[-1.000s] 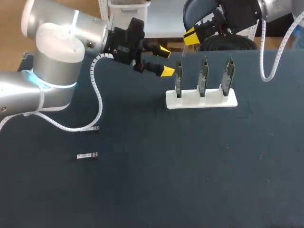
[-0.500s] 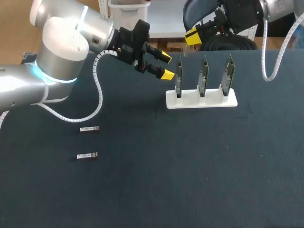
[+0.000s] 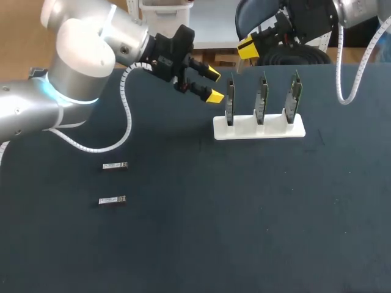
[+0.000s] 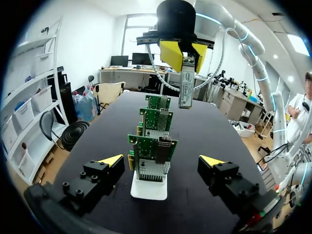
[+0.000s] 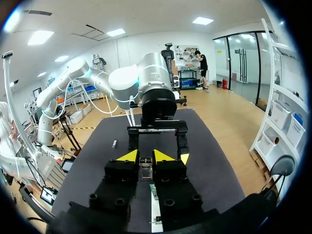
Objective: Pick up the optical module with the left hand, and insert it into the network port with the right hand.
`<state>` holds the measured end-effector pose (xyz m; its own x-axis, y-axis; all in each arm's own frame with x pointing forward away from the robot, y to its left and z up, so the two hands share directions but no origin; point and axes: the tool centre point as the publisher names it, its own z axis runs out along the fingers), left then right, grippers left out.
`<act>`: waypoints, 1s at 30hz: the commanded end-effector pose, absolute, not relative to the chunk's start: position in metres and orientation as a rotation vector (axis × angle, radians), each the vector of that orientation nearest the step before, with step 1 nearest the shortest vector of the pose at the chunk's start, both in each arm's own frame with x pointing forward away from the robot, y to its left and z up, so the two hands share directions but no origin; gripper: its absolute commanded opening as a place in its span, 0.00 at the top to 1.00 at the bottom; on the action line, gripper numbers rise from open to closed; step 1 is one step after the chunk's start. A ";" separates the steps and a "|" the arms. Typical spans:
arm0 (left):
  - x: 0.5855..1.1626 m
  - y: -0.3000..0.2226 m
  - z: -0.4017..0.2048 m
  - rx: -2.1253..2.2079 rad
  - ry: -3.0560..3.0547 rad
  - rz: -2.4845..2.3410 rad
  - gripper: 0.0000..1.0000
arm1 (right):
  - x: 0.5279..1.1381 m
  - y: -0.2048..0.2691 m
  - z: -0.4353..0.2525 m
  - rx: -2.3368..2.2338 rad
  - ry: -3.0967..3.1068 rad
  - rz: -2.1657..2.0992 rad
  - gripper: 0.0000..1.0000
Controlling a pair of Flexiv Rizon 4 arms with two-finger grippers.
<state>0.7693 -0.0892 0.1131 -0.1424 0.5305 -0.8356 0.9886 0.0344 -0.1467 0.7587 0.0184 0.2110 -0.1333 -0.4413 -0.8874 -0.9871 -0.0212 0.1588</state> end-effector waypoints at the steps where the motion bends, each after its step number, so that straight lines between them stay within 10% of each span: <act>1: 0.769 -0.088 0.114 1.544 1.737 -1.001 0.00 | 0.759 0.019 0.210 -1.513 1.629 1.117 1.00; 30: 0.770 -0.088 0.112 1.565 1.746 -0.973 0.00 | 0.758 0.032 0.198 -1.629 1.641 1.051 1.00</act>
